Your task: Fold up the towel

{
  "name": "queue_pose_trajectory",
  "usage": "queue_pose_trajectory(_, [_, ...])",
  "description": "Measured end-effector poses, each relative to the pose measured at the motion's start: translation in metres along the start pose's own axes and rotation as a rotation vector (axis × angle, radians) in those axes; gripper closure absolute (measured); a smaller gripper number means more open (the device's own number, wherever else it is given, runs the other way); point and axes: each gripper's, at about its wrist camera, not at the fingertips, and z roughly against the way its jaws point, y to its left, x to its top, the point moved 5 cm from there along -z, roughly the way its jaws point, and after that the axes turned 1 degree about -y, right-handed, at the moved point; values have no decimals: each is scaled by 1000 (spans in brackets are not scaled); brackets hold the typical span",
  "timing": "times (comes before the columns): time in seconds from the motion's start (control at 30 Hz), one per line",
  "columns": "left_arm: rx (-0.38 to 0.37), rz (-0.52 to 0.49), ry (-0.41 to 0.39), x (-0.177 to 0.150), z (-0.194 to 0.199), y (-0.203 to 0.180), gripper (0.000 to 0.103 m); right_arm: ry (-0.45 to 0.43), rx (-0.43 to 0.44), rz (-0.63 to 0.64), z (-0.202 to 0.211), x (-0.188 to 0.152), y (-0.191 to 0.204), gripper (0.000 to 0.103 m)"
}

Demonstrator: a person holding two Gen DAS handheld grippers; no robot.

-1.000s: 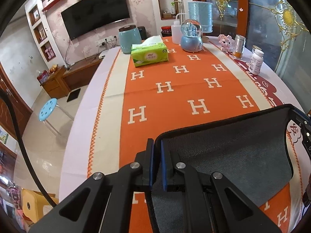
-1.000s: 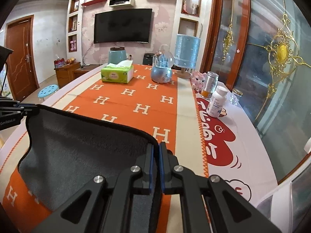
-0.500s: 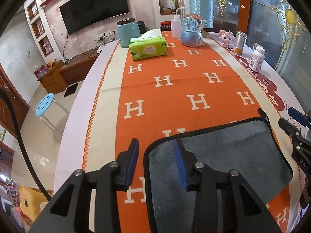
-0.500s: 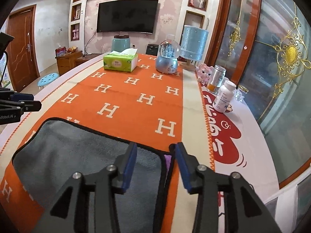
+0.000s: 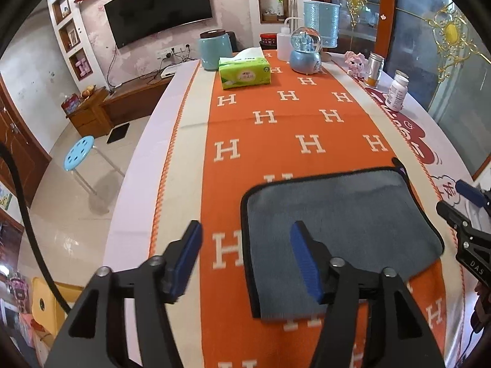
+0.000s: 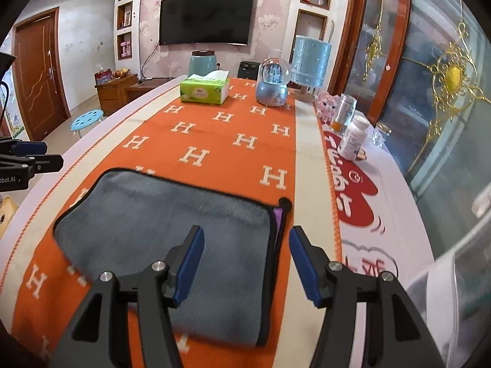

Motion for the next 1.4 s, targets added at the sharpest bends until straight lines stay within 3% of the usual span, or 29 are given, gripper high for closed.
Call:
queue_pose_trajectory(0.1, [16,6,-2,-11,15,3,25,20,9,-25,16,-13,3,39])
queue_pose_trajectory(0.17, [10,9,0,-19,26,4,22,28,10,-39,29,-23,5,35])
queue_pose_trajectory(0.43, [-51,16,28,-63,65,2,14,40,-63,-113,81,-55,10,0])
queue_pose_trajectory(0.7, [-87,19,46,-123,103,10,12,48,-106,-184,127,-88,31,0])
queue_pose_trajectory(0.93, [-98,48,69,-163,138,24,12,142,-83,-200,164,-126,60,0])
queue_pose_trajectory(1.17, [-97,69,67,-179,167,28,12,244,-9,-250,194,-146,81,0])
queue_pose_trajectory(1.4, [-112,109,59,-179,201,20,12,255,-2,-339,217,-134,79,0])
